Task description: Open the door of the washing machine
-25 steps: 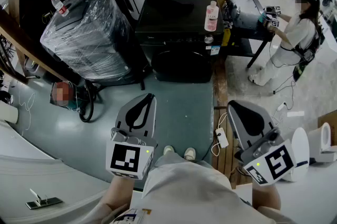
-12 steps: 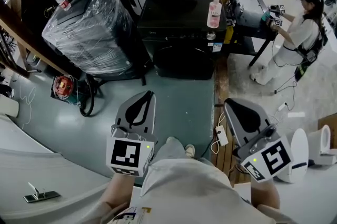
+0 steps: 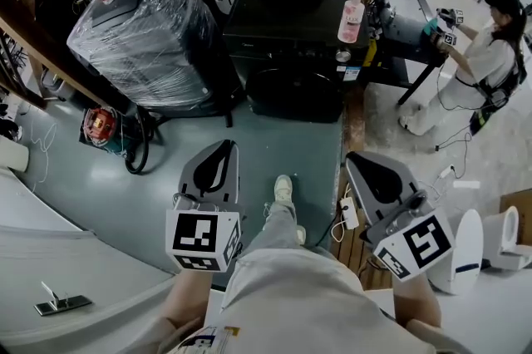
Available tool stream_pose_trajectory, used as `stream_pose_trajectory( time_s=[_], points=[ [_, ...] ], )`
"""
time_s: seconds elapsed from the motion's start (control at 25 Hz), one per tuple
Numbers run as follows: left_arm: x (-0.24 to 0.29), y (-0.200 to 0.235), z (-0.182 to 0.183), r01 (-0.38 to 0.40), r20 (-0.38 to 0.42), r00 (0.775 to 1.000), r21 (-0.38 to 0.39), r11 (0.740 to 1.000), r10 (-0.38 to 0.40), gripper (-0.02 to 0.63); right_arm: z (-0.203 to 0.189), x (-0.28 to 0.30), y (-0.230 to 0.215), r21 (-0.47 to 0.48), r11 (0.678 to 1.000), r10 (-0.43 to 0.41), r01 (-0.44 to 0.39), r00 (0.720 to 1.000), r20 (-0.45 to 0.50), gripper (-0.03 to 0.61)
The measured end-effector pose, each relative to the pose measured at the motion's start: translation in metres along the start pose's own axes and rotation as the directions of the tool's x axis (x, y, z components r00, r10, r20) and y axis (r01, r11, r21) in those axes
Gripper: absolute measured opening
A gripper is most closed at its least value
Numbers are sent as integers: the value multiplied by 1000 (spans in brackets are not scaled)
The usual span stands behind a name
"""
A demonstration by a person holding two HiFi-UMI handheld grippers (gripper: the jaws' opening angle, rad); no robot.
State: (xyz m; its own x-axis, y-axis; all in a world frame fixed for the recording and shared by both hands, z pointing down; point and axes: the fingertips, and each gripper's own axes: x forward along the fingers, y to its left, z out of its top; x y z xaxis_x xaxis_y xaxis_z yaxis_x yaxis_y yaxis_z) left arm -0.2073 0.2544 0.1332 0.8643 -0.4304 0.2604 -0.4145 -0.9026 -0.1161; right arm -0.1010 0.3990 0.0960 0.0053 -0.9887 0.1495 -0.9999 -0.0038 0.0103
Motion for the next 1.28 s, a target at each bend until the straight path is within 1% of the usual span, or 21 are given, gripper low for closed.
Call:
stream_pose_trajectory(
  time_s=[0.12,0.24,0.28,0.36,0.44,0.48,0.56,0.76,0.92,1.12,1.28],
  points=[
    [14,9,-4,-15,-13,1000,-44,999,15,32,-3,14,-8,-2,1000,11,-11,1000,-16,26],
    [33,17,-9,-13,-32,999,-82,997,11,35,-7,33,-20,5,1000,18,-18,999,-32,26],
    [40,20,-11,-11,-40,999,-94,996,7,47,-8,40,-24,7,1000,21,-20,999,-38,26],
    [56,27,-16,-13,-60,998,-126,992,6,91,-12,55,-32,9,1000,27,-26,998,-50,26],
    [73,39,-21,-33,-72,997,-170,985,21,144,-15,71,-41,13,999,31,-30,998,-62,26],
    [83,45,-23,-43,-78,997,-190,981,28,158,-17,79,-45,16,999,33,-32,997,-68,26],
    [102,55,-28,-51,-94,995,-226,973,30,172,-21,96,-55,22,999,35,-33,996,-83,26],
    [151,76,-44,-39,-149,989,-293,955,-5,188,-32,144,-74,35,998,49,-45,990,-129,26],
    [194,87,-59,-21,-194,980,-362,932,-53,207,-41,183,-91,44,998,49,-43,986,-160,26],
    [242,98,-83,-20,-245,964,-469,883,-108,233,-56,228,-111,66,997,48,-35,978,-204,26],
    [270,106,-99,-35,-282,952,-493,870,-122,239,-66,258,-120,71,997,50,-35,971,-233,26]
  ],
)
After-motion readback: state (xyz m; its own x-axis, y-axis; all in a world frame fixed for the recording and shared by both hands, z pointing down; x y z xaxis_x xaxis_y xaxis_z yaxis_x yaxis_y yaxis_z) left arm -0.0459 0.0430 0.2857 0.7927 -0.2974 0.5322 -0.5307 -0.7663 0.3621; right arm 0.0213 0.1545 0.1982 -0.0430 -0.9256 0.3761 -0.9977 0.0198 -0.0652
